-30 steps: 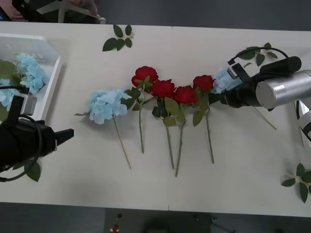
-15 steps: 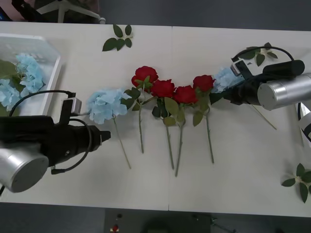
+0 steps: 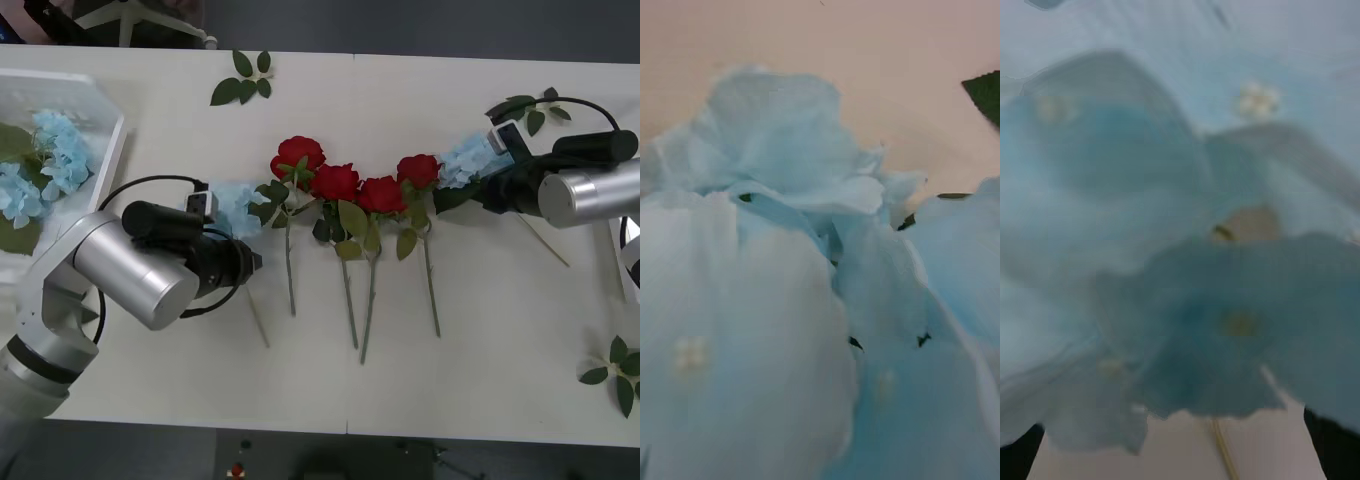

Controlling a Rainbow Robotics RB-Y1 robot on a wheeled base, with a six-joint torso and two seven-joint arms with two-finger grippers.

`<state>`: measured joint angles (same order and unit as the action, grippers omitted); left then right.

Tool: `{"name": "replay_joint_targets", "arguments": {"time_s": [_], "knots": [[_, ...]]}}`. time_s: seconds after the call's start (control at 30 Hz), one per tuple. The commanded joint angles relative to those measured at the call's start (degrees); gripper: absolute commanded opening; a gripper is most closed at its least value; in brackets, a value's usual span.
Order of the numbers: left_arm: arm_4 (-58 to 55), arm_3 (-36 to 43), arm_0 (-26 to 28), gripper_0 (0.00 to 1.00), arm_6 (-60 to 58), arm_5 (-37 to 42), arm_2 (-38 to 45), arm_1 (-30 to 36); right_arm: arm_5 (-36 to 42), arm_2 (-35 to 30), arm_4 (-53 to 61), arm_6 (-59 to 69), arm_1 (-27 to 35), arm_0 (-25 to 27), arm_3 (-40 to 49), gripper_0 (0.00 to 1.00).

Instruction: Put the red flowers into the right box and the blue flowers into the left box

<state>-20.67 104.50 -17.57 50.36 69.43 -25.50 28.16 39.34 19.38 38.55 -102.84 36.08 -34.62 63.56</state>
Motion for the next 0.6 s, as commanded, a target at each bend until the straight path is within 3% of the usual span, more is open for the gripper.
{"name": "replay_joint_targets", "arguments": {"time_s": [0.03, 0.27, 0.37, 0.43, 0.47, 0.53, 0.57, 0.6], "knots": [[0.2, -2.2, -2.3, 1.0, -1.6, -2.0, 1.0, -1.7, -0.2, 0.0, 0.0, 1.5, 0.0, -2.1, -0.6, 0.89], [0.7, -9.3, -6.7, 0.99, -1.8, -4.7, -0.4, -2.6, -2.3, 3.1, 0.1, 1.2, 0.0, -2.2, -3.8, 0.89], [1.4, -12.2, -7.7, 0.86, -1.8, -6.3, -1.8, -2.8, -3.4, 4.0, 0.1, 1.2, -0.4, -2.2, -4.9, 0.88], [2.1, -13.8, -8.4, 0.61, -1.8, -7.0, -2.9, -2.8, -3.8, 4.3, 0.1, 1.2, -0.7, -2.2, -5.2, 0.55], [2.1, -14.0, -8.5, 0.54, -1.8, -7.0, -3.2, -2.8, -3.8, 4.3, -0.1, 1.2, -0.8, -2.2, -5.1, 0.43], [2.1, -14.1, -8.6, 0.16, -1.8, -7.1, -3.4, -2.8, -3.8, 4.3, -0.3, 1.4, -1.0, -2.2, -5.2, 0.09], [2.1, -14.1, -8.6, 0.08, -1.8, -7.1, -3.4, -2.8, -3.8, 4.3, -0.5, 1.4, -1.1, -2.2, -5.3, 0.0], [2.1, -14.1, -8.7, 0.06, -1.8, -7.1, -3.3, -2.8, -3.8, 4.3, -0.6, 1.4, -1.2, -2.2, -5.3, 0.0]]}}
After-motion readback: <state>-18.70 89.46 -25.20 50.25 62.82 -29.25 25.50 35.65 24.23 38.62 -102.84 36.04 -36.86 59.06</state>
